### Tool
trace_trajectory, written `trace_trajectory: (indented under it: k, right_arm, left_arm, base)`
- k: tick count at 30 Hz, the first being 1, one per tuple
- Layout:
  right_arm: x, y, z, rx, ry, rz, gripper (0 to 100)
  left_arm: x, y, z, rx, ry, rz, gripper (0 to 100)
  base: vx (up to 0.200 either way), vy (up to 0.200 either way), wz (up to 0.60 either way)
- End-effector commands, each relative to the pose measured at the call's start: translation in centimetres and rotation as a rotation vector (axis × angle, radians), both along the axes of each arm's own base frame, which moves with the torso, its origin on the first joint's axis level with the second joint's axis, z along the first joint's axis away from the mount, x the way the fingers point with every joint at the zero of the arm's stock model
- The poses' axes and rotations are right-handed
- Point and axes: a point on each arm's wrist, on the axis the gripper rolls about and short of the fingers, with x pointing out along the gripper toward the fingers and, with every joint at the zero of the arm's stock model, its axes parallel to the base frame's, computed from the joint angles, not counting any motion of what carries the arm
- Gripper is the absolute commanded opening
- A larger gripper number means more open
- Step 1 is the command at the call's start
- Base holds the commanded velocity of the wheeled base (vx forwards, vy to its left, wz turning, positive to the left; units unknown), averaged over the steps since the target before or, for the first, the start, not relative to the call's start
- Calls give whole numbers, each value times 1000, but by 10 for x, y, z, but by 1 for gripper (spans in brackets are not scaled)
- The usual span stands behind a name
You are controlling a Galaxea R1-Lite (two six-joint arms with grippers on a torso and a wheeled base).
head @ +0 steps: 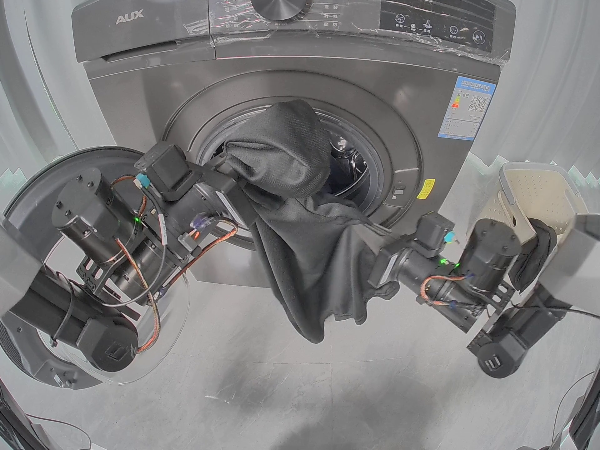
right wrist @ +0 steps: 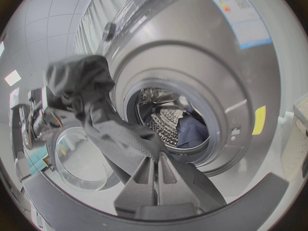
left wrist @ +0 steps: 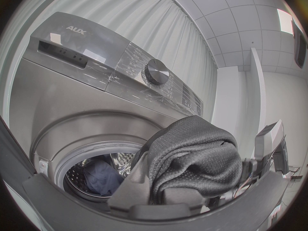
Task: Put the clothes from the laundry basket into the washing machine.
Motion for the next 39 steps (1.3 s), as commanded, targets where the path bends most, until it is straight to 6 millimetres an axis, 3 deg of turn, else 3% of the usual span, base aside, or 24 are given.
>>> trace_trajectory:
  k: [1, 11, 36, 37, 39]
  right_arm:
    - [-23, -32, 44, 72, -80, -52, 0]
    - [-12, -62, 65, 93, -165, -129, 0]
    - [-19, -53, 62, 90, -155, -91, 0]
    - [-19, -52, 62, 90, -155, -86, 0]
    - [-20, -51, 63, 91, -156, -82, 0]
  left_arm:
    - [3, -2, -7, 10, 20, 1, 0]
    - [9, 5, -10, 15, 29, 32, 0]
    - [9, 6, -13, 18, 42, 35, 0]
    - [9, 6, -13, 17, 43, 35, 100]
    - [12, 8, -11, 4, 43, 39, 100]
  base:
    - [0, 0, 0]
    - [0, 0, 0]
    - [0, 0, 0]
    - [0, 0, 0]
    - [0, 0, 0]
